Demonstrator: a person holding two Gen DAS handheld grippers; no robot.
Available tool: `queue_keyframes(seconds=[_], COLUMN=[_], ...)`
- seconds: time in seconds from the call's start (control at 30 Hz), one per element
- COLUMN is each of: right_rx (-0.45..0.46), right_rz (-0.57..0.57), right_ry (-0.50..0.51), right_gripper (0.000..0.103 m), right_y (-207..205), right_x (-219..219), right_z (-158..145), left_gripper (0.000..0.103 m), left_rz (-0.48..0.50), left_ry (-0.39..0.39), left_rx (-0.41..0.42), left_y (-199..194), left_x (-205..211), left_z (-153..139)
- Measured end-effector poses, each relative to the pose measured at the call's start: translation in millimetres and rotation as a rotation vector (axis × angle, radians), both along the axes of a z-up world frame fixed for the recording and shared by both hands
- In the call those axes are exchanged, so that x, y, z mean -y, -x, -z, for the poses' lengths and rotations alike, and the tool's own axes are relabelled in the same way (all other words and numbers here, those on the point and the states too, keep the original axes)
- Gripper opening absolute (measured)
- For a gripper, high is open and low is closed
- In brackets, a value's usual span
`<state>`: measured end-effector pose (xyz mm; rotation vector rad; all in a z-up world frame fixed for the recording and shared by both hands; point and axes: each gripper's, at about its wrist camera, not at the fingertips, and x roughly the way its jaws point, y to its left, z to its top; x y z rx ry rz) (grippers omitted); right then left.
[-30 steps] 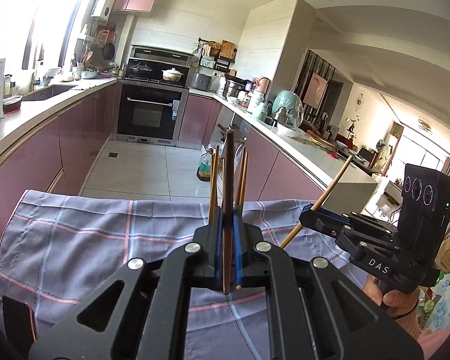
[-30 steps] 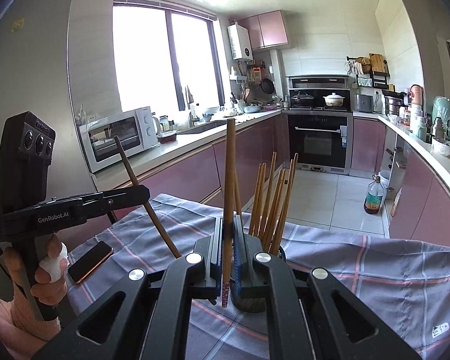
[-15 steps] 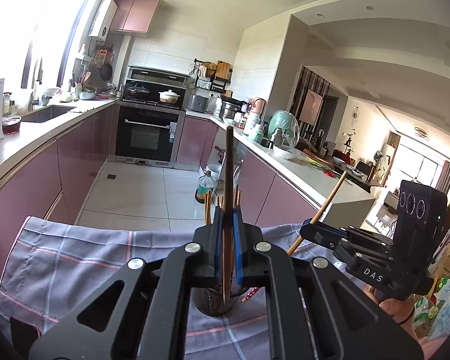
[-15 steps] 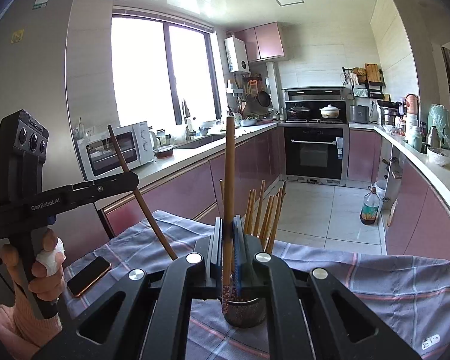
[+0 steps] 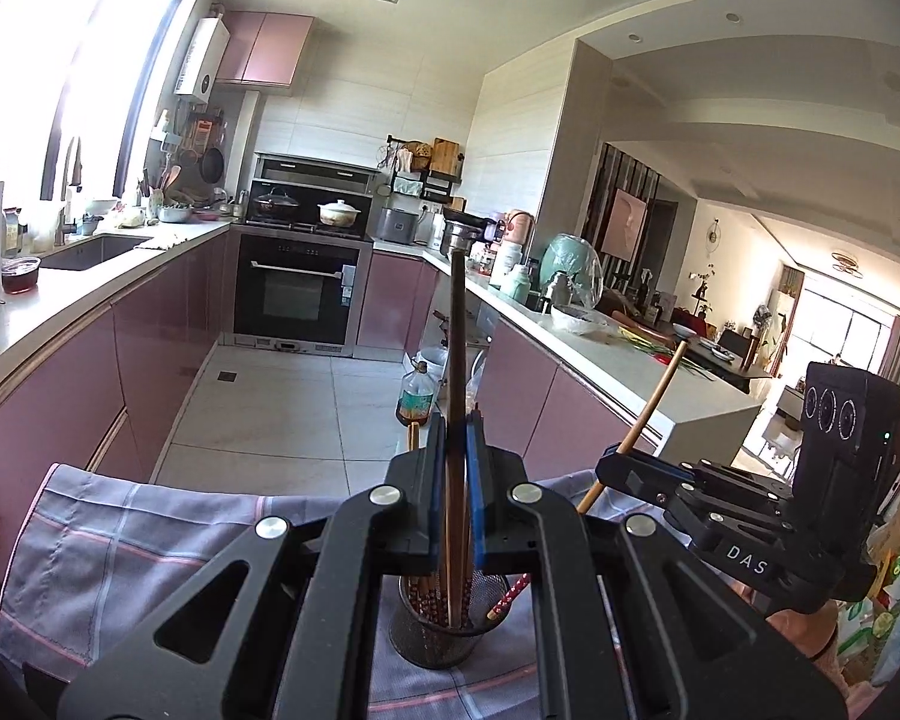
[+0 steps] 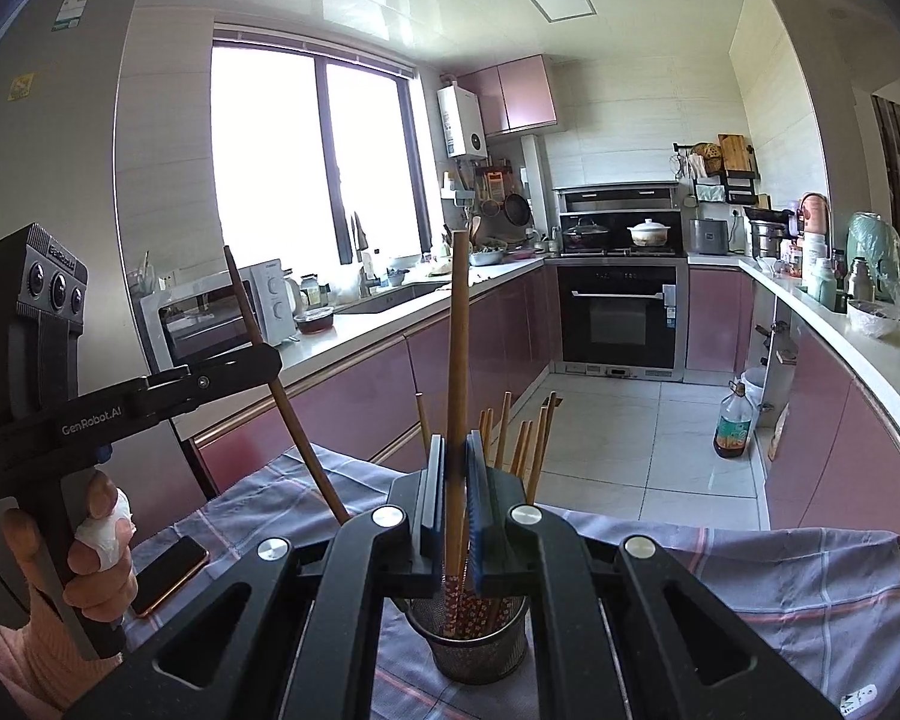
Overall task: Organize utensils
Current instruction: 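Lower the chopstick into the mesh cup and open the left tool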
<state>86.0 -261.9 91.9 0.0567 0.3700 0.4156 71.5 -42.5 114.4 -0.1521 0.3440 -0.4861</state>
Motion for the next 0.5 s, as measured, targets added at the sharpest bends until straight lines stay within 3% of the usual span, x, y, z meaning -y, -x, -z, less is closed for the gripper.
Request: queue_keyframes(seconds=[0.5], right_rx=[-0.051], right_rz=[0.029], right_ry=[0.012], right_gripper=[0.005], right_y=[-18.6], right_x=[-4.4], right_z=[19.4], left_gripper=[0.007], left_rz=[-0.020], left_ry=[-0.037], left_rx=[-0.053], left_y=[-8.9], left_x=[13.8], left_z=[14.3])
